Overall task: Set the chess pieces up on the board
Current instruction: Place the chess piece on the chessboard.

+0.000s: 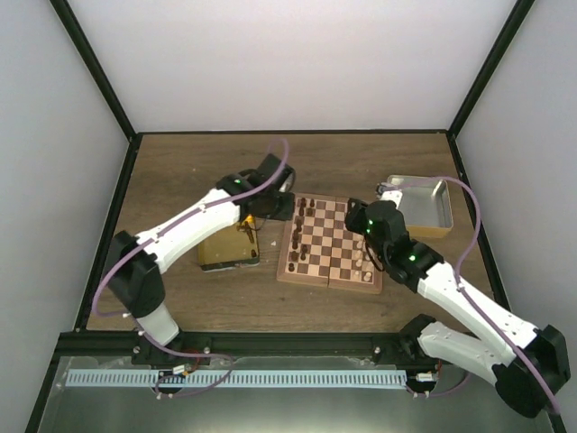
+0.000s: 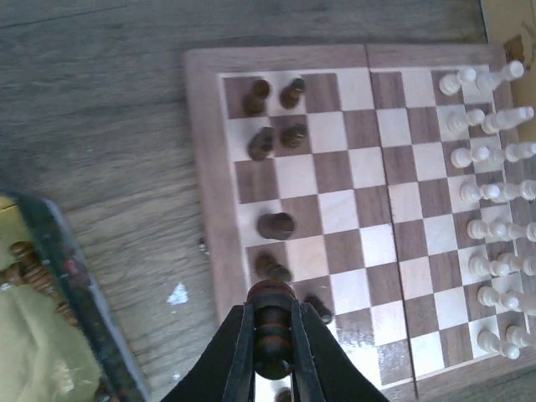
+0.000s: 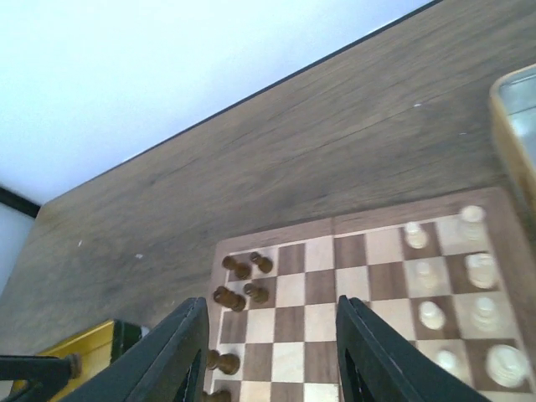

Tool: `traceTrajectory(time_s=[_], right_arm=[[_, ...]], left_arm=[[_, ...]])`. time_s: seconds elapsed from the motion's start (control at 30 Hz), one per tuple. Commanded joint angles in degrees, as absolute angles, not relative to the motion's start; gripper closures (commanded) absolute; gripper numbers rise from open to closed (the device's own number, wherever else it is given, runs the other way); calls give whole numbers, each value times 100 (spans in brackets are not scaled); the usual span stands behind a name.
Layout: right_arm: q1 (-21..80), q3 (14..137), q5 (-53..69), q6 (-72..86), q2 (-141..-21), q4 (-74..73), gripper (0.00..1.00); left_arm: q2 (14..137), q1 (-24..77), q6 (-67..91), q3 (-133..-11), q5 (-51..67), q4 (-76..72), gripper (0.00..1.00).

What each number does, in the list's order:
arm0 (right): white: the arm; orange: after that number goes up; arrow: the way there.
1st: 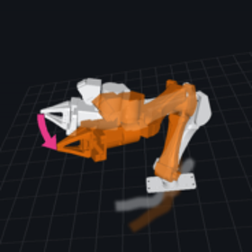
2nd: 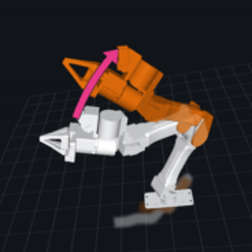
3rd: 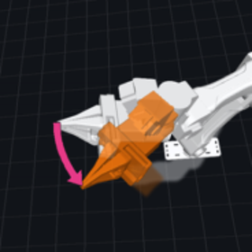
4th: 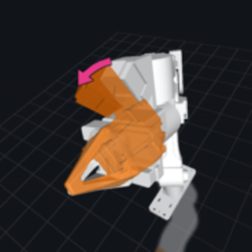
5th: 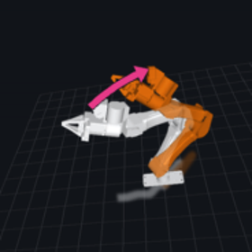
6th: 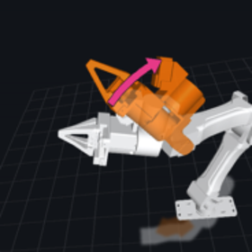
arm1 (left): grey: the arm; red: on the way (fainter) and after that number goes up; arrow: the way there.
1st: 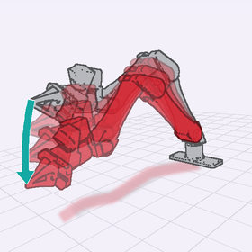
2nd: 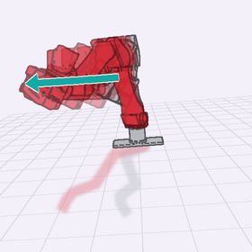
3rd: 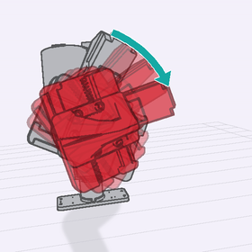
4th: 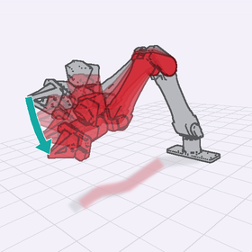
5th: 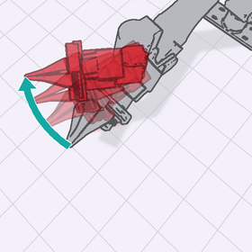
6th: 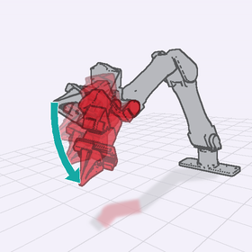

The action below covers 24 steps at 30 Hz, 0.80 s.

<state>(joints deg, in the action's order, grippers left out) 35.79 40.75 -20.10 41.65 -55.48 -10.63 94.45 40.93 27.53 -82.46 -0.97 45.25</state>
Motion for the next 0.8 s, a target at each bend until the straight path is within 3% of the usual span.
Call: traceTrajectory(time_s=[0.0,0.43,0.77], right_arm=[[3551,3947,-3018,4685,-5008,-1632,56],[3551,3544,-3820,5107,-3591,-2277,56],[3551,3326,-3600,5010,-3574,-2026,55]], left_arm=[[10168,4666,2853,-8987,-635,5010,92],[12229,5256,2920,-10882,-1041,5732,91],[12696,4969,3156,-11072,-1226,5824,91]])
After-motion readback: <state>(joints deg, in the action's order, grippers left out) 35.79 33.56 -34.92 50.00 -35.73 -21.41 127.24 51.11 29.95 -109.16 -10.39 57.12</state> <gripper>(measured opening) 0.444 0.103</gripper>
